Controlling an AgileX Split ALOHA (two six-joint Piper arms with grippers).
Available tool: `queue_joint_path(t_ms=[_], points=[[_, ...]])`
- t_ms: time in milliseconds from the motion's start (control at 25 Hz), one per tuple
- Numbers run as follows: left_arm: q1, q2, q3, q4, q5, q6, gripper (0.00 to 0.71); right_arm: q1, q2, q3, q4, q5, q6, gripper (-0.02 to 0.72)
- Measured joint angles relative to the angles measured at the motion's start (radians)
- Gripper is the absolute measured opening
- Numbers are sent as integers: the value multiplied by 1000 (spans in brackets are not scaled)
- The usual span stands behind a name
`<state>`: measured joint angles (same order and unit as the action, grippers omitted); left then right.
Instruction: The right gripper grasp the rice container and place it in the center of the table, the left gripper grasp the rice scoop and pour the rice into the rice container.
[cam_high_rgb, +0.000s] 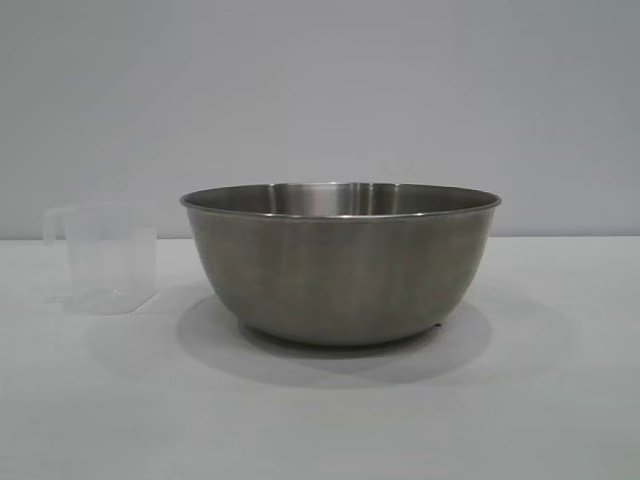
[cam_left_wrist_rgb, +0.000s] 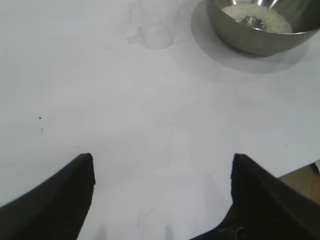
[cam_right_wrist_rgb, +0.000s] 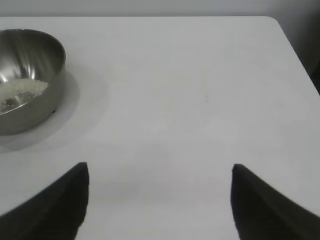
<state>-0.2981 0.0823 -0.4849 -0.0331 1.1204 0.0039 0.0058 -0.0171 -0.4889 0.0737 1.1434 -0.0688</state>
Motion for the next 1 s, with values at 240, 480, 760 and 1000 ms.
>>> queue_joint_path(t_ms=[240, 480, 760, 1000], points=[[132, -2, 0, 0, 0, 0, 499, 0, 0, 0, 0, 0, 0, 500], [291, -34, 0, 0, 0, 2, 499, 0, 0, 0, 0, 0, 0, 500], [351, -100, 0, 0, 0, 2, 499, 0, 0, 0, 0, 0, 0, 500], [351, -100, 1, 0, 0, 2, 499, 0, 0, 0, 0, 0, 0, 500]])
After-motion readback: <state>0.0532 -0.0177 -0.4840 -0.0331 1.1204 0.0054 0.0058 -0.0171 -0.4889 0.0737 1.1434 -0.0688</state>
